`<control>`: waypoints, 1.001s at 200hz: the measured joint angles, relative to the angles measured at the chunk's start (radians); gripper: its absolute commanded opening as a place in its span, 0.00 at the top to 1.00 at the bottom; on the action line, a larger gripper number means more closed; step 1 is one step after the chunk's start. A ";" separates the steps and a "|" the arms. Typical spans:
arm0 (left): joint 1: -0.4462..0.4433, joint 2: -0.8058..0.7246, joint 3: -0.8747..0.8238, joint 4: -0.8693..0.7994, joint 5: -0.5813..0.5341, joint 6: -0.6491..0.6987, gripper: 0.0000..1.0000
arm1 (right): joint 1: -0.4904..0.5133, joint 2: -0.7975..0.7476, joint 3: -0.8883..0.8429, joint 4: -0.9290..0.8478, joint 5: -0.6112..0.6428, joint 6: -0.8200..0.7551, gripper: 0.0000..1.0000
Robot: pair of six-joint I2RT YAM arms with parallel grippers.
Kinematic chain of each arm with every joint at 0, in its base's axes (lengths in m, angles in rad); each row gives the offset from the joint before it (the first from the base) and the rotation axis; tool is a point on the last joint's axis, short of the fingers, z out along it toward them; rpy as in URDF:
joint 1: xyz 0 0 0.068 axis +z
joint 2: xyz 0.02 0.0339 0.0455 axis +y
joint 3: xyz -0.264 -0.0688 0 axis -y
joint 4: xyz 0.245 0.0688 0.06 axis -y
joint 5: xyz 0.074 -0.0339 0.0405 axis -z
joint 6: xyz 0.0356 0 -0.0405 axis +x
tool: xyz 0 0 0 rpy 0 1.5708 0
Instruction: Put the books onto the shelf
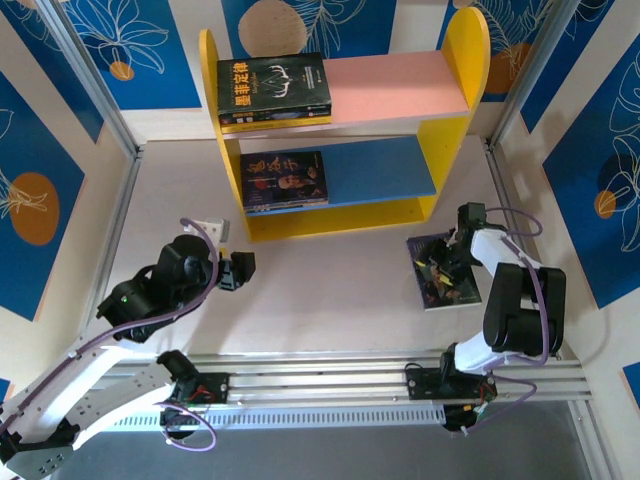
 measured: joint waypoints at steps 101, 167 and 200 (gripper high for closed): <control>0.000 -0.001 -0.004 0.004 0.003 0.000 0.34 | 0.153 0.028 0.027 0.023 -0.005 0.016 0.30; 0.000 -0.003 -0.010 0.006 0.008 0.000 0.33 | 0.319 0.029 0.022 0.051 -0.023 0.048 0.30; 0.000 -0.003 -0.011 0.007 0.011 0.000 0.33 | 0.415 0.042 0.027 0.068 -0.006 0.080 0.30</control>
